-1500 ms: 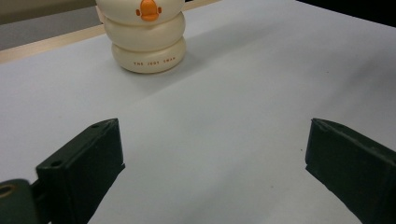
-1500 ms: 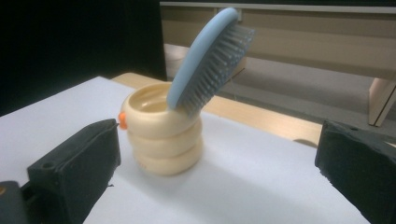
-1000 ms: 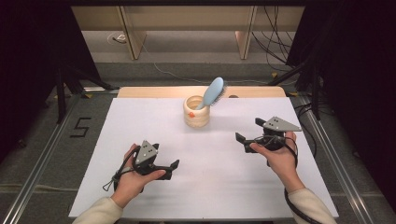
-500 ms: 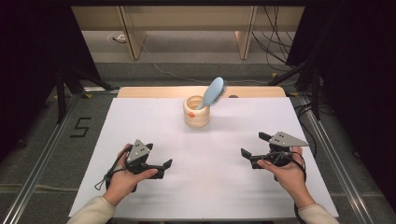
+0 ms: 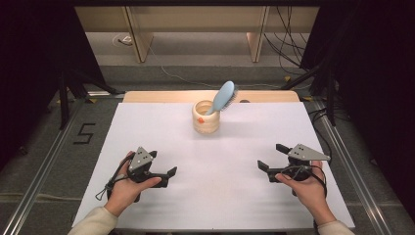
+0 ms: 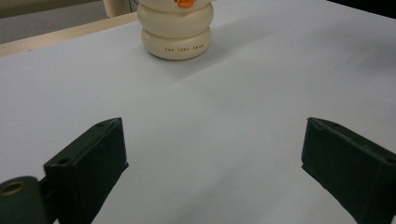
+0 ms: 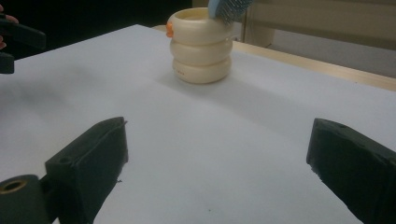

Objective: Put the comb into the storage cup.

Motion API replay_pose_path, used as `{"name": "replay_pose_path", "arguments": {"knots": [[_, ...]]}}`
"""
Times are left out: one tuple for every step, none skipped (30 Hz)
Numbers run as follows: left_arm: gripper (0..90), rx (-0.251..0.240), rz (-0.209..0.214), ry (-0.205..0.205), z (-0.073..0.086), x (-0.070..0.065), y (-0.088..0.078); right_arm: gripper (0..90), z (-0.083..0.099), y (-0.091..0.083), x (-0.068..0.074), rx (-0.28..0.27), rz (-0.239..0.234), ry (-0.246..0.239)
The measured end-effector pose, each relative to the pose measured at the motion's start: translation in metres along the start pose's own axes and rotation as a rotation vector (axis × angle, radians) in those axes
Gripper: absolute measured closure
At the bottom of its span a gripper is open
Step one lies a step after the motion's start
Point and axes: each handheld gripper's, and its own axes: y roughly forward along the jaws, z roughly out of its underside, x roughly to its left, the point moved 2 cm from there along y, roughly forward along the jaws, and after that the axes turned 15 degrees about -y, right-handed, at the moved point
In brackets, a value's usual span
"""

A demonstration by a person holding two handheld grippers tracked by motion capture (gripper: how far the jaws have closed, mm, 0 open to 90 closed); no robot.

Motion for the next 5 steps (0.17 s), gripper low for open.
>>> {"name": "replay_pose_path", "arguments": {"knots": [[6.1, -0.002, 0.000, -0.002, 0.0000, 0.0002, 0.0002, 6.4, 0.0000, 0.0000, -0.0001, -0.001, 0.000, 0.000], [6.1, -0.002, 0.000, -0.004, 0.0000, 0.0004, 0.0003, 6.4, 0.0000, -0.0003, -0.0003, 0.000, 0.001, -0.001], [6.1, -0.003, -0.002, -0.006, 0.0000, 0.0006, 0.0004, 6.4, -0.0001, -0.0003, -0.0004, -0.003, 0.005, 0.002], [6.2, -0.003, -0.002, -0.006, -0.0001, 0.0005, 0.0004, 6.4, -0.0003, -0.0006, -0.0005, -0.002, 0.005, 0.001], [6.2, -0.003, -0.002, -0.005, -0.0001, 0.0003, 0.0005, 6.4, -0.0004, -0.0007, -0.0006, -0.003, 0.006, 0.000]]}}
